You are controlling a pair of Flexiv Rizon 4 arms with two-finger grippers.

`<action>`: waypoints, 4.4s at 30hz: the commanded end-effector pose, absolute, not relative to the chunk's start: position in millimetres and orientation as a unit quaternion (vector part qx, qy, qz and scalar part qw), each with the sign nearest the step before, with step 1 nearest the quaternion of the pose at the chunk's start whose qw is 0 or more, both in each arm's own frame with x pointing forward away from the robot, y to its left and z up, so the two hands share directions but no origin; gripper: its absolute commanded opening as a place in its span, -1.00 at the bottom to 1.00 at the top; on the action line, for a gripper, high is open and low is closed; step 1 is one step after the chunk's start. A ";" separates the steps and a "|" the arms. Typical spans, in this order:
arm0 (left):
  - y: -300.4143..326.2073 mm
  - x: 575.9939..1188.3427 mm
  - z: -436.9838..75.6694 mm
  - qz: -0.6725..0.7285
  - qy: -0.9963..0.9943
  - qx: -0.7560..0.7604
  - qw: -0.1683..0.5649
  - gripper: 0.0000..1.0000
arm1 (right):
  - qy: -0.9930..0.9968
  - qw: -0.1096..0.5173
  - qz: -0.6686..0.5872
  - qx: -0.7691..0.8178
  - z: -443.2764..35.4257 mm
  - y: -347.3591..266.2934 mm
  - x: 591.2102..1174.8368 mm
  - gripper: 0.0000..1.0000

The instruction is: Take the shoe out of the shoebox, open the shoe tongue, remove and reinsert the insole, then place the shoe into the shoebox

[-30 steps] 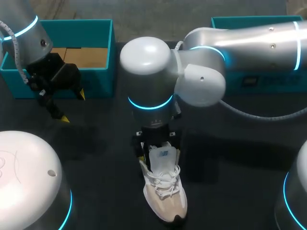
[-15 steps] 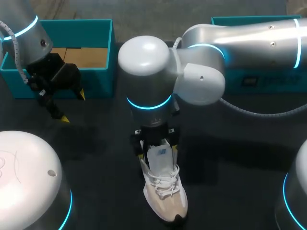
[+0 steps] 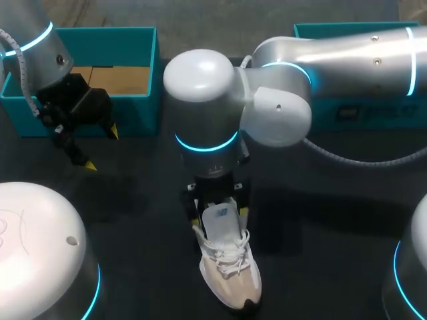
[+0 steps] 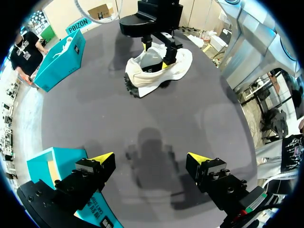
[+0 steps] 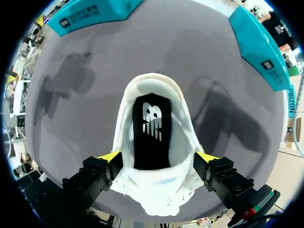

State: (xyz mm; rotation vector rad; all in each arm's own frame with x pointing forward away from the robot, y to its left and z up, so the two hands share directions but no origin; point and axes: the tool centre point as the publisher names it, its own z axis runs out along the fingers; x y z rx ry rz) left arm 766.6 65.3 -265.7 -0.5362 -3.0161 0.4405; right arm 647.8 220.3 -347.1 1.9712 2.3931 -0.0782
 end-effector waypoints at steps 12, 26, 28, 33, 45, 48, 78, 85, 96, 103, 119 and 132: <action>65.6 765.7 -265.5 0.140 -0.975 -0.173 0.023 1.00 | 0.763 0.017 -0.040 0.645 -336.1 220.7 633.3 1.00; 65.6 765.7 -265.5 0.140 -0.975 -0.173 0.023 1.00 | 0.764 0.007 -0.048 0.643 -322.1 219.2 621.2 1.00; 65.6 765.7 -265.5 0.140 -0.975 -0.173 0.023 1.00 | 0.766 0.007 -0.047 0.641 -318.4 219.4 616.8 1.00; 65.6 765.7 -265.5 0.140 -0.975 -0.173 0.023 1.00 | 0.764 0.000 -0.045 0.644 -311.3 215.4 606.1 1.00; 65.6 765.7 -265.5 0.140 -0.975 -0.173 0.023 1.00 | 0.766 0.005 -0.039 0.642 -296.5 217.7 593.0 -0.14; 65.6 765.7 -265.5 0.140 -0.975 -0.173 0.023 1.00 | 0.767 0.005 -0.039 0.640 -296.5 217.6 593.4 -0.38; 65.6 765.7 -265.5 0.140 -0.975 -0.173 0.023 1.00 | 0.775 -0.017 -0.029 0.631 -342.1 214.1 631.2 -0.67; 65.6 765.7 -265.5 0.140 -0.975 -0.173 0.023 1.00 | 0.781 0.002 -0.024 0.624 -324.5 213.9 624.5 -0.65; 65.6 765.7 -265.5 0.140 -0.975 -0.173 0.023 1.00 | 0.791 -0.025 -0.020 0.612 -351.3 217.4 643.5 -0.63; 65.6 765.7 -265.5 0.140 -0.975 -0.173 0.023 1.00 | 0.793 0.000 -0.028 0.608 -328.4 215.9 637.3 -0.62; 65.6 765.7 -265.5 0.140 -0.975 -0.173 0.023 1.00 | 0.923 0.052 0.011 0.380 -263.0 211.2 645.8 1.00; 65.6 765.7 -265.5 0.140 -0.975 -0.173 0.023 1.00 | 0.973 0.006 0.097 0.212 -262.1 210.6 657.5 1.00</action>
